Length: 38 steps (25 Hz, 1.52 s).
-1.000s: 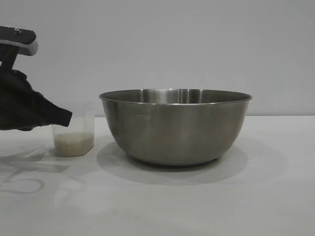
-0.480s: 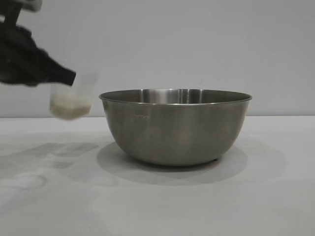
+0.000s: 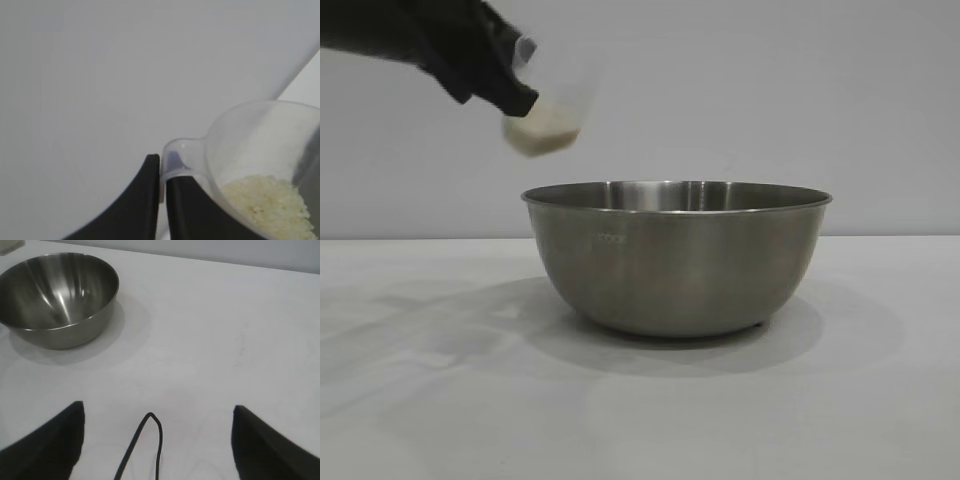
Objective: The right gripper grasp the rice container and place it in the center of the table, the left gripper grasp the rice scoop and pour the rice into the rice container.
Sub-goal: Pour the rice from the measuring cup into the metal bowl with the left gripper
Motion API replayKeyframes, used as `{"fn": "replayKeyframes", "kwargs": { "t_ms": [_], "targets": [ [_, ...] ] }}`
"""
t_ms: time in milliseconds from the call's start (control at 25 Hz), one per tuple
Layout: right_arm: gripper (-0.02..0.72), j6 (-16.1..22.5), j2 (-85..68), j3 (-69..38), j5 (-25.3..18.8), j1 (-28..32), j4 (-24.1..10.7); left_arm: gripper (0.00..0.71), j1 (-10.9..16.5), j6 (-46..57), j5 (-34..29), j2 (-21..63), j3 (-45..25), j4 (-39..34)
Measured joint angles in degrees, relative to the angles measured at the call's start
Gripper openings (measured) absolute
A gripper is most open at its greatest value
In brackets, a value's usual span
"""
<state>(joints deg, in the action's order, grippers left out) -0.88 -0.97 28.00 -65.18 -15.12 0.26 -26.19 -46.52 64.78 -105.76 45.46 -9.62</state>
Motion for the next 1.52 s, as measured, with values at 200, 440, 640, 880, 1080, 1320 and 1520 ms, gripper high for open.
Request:
{"fn": "replayKeyframes", "kwargs": {
  "t_ms": [200, 440, 640, 880, 1080, 1320, 1520],
  "targets": [
    [0.578, 0.0, 0.0, 0.0, 0.0, 0.0, 0.0, 0.0, 0.0, -8.1, 0.0, -0.3, 0.2, -6.9],
    [0.578, 0.0, 0.0, 0.0, 0.0, 0.0, 0.0, 0.0, 0.0, -17.4, 0.0, -0.3, 0.2, -10.9],
    [0.578, 0.0, 0.0, 0.0, 0.0, 0.0, 0.0, 0.0, 0.0, -24.8, 0.0, -0.3, 0.2, -14.3],
    [0.578, 0.0, 0.0, 0.0, 0.0, 0.0, 0.0, 0.0, 0.0, -33.6, 0.0, -0.3, 0.2, -18.5],
    [0.578, 0.0, 0.0, 0.0, 0.0, 0.0, 0.0, 0.0, 0.0, -40.7, 0.0, -0.3, 0.2, -20.5],
    [0.578, 0.0, 0.0, 0.0, 0.0, 0.0, 0.0, 0.0, 0.0, -46.7, 0.0, -0.3, 0.2, -21.2],
    [0.578, 0.0, 0.0, 0.0, 0.0, 0.0, 0.0, 0.0, 0.0, -50.5, 0.0, -0.3, 0.2, -21.3]
  ]
}}
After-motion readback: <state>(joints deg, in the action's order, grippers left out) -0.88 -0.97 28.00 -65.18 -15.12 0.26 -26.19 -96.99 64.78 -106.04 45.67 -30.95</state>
